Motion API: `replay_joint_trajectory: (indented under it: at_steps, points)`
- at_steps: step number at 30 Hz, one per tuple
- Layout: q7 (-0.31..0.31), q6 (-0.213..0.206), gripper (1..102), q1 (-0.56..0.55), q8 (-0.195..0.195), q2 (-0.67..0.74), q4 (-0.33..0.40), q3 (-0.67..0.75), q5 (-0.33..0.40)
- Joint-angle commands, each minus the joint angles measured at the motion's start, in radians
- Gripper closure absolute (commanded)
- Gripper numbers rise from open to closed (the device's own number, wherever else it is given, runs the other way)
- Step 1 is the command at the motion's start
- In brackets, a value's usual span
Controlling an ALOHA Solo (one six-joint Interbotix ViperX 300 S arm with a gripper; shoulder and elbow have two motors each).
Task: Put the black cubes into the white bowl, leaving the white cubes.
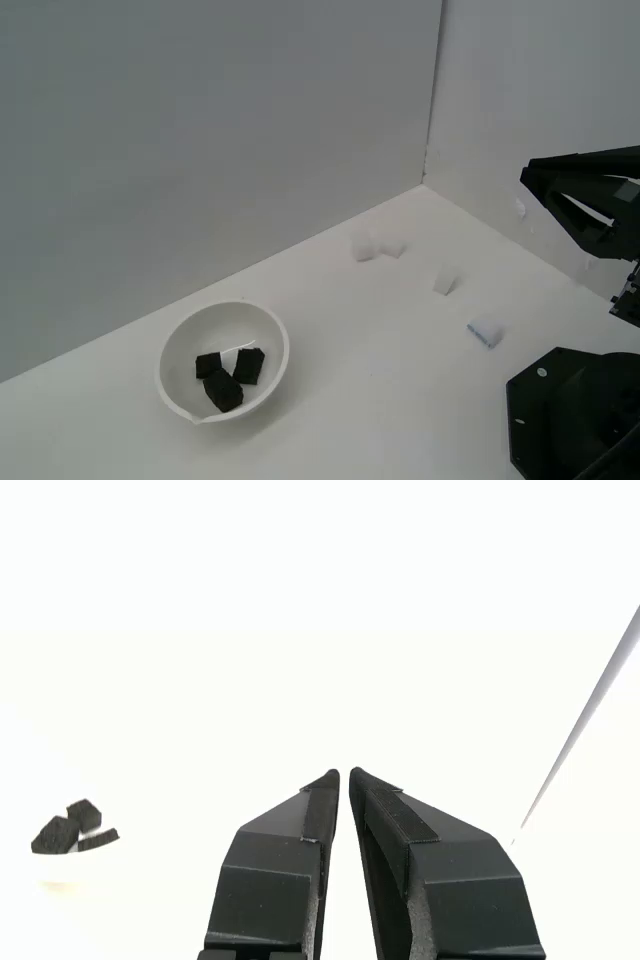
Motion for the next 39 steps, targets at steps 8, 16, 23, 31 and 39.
replay_joint_trajectory:
  at_steps: [8,16,23,31,39]
  points:
    - [0.020,-0.012,100,0.005,-0.002,0.098,0.006,0.095,0.006]
    - [0.020,-0.012,100,0.003,-0.002,0.098,0.006,0.097,0.006]
    - [0.020,-0.012,100,0.003,-0.002,0.098,0.008,0.097,0.006]
    - [0.018,-0.012,100,0.003,0.000,0.098,0.006,0.097,0.006]
    - [0.018,-0.012,100,0.005,-0.002,0.100,0.008,0.097,0.006]
